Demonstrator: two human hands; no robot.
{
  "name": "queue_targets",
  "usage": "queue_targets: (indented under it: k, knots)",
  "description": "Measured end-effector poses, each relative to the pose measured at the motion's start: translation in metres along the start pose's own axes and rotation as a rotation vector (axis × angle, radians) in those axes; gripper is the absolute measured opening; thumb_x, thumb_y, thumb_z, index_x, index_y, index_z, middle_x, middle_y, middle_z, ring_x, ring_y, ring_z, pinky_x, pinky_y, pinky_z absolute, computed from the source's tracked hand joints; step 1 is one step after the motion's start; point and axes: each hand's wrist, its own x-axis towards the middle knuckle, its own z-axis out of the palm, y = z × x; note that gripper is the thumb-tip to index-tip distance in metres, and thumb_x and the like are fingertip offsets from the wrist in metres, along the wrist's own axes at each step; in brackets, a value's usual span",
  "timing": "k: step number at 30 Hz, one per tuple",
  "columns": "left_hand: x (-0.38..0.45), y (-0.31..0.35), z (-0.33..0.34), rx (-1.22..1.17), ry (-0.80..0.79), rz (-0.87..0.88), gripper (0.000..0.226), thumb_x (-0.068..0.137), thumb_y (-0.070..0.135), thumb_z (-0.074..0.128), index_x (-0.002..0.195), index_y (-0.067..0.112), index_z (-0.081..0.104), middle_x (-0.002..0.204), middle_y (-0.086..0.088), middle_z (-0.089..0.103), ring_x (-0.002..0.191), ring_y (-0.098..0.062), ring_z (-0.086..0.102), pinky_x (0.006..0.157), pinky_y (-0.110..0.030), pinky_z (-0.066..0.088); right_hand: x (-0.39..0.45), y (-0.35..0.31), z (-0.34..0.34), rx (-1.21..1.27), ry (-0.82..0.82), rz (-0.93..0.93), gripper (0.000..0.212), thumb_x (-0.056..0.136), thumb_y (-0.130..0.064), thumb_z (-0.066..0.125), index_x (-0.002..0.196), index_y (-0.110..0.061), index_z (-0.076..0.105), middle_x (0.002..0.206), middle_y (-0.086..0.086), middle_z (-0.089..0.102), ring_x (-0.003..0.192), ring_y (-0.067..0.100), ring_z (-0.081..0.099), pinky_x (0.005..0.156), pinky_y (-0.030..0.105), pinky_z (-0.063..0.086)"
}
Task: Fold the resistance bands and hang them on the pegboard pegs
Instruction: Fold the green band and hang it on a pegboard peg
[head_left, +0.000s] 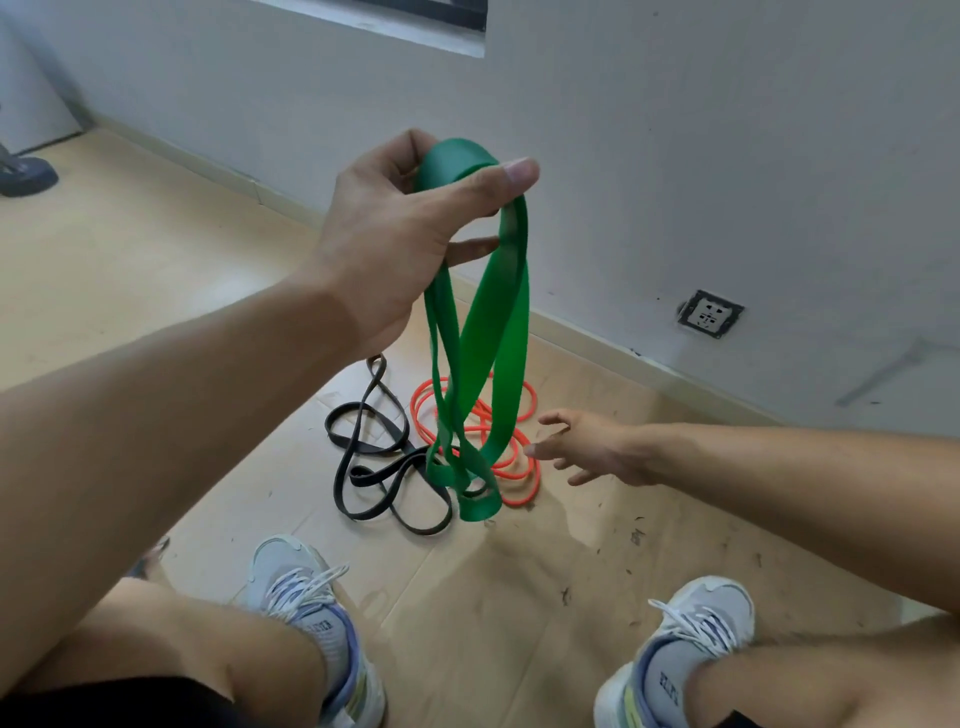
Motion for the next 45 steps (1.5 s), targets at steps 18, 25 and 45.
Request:
queue_targets:
  k: [18, 25, 45]
  knots:
    - [0.006, 0.0, -0.019, -0.02, 0.066, -0.03, 0.021, 0.084, 0.02, 0.081, 0.085, 0.014, 0.061, 0.094, -0.006, 0.07, 0.091, -0.022, 0.073, 0.076, -0.034, 0.062, 0.013, 0.017, -0.005, 0.105, -0.04, 0.023, 0.042, 0.105, -0.037, 0.055, 0.139, -0.012, 0.059, 0.136, 0.006, 0.064, 0.124, 0.026, 0.059, 0.104, 0.04, 0.05]
    - [0.015, -0.035, -0.074, 0.208, 0.265, -0.098, 0.038, 0.072, 0.028, 0.091, 0.091, 0.014, 0.062, 0.098, -0.011, 0.074, 0.09, -0.024, 0.077, 0.087, -0.041, 0.063, -0.002, 0.009, -0.033, 0.353, -0.196, 0.007, 0.025, 0.1, -0.034, 0.062, 0.112, -0.015, 0.073, 0.116, 0.006, 0.075, 0.117, 0.023, 0.066, 0.106, 0.039, 0.05]
    - [-0.002, -0.026, -0.038, 0.354, -0.001, -0.077, 0.046, 0.061, 0.034, 0.09, 0.084, 0.007, 0.059, 0.091, -0.012, 0.066, 0.098, -0.037, 0.073, 0.088, -0.042, 0.063, -0.01, 0.007, -0.041, -0.509, 0.073, -0.121, 0.092, 0.081, -0.031, 0.086, 0.158, -0.025, 0.036, 0.157, 0.008, 0.046, 0.135, 0.024, 0.054, 0.102, 0.026, 0.044]
